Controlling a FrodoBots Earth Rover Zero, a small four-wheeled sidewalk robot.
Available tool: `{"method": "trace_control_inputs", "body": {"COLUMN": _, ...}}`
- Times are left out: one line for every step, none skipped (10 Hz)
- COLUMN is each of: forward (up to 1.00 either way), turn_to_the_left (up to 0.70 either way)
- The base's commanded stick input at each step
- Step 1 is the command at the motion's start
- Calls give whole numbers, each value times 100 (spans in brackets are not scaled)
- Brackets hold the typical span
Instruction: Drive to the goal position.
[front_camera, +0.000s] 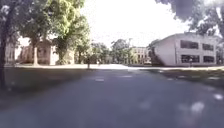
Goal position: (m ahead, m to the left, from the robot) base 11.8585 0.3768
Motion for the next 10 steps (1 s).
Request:
{"method": "trace_control_inputs", "body": {"forward": 70, "turn_to_the_left": 0}}
{"method": "trace_control_inputs", "body": {"forward": 70, "turn_to_the_left": 0}}
{"method": "trace_control_inputs", "body": {"forward": 70, "turn_to_the_left": 0}}
{"method": "trace_control_inputs", "body": {"forward": 70, "turn_to_the_left": 0}}
{"method": "trace_control_inputs", "body": {"forward": 70, "turn_to_the_left": 0}}
{"method": "trace_control_inputs", "body": {"forward": 70, "turn_to_the_left": 0}}
{"method": "trace_control_inputs", "body": {"forward": 70, "turn_to_the_left": 0}}
{"method": "trace_control_inputs", "body": {"forward": 70, "turn_to_the_left": 0}}
{"method": "trace_control_inputs", "body": {"forward": 70, "turn_to_the_left": 0}}
{"method": "trace_control_inputs", "body": {"forward": 70, "turn_to_the_left": 0}}
